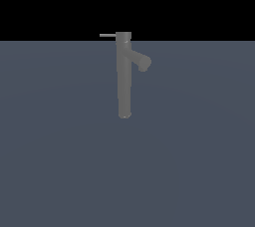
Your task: Turn on the faucet by rotating a designated handle.
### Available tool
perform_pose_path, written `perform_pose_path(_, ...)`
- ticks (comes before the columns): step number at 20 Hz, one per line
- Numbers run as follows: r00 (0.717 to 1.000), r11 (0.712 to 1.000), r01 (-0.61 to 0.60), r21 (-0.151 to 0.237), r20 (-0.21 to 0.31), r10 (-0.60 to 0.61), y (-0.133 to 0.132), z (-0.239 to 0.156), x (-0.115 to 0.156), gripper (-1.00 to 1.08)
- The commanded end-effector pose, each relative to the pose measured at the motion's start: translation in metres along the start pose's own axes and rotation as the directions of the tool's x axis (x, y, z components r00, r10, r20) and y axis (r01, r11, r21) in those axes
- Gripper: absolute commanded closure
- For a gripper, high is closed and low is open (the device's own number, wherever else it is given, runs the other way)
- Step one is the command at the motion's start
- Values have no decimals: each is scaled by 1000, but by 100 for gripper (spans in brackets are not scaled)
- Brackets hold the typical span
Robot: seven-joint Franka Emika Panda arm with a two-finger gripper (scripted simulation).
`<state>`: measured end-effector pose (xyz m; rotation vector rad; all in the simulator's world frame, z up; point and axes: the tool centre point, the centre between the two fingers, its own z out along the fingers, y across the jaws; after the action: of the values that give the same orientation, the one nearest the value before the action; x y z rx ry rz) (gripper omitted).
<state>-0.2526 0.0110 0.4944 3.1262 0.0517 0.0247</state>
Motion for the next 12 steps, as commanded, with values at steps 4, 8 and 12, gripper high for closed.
perform_pose_path(4, 1000, 1000, 1, 0, 0, -1, 0, 1, 2, 108)
perform_pose_path(8, 1000, 1000, 7, 1, 0, -7, -1, 7, 11, 108)
perform_pose_path(12, 1000, 1000, 17, 2, 1, -17, -2, 18, 27, 108)
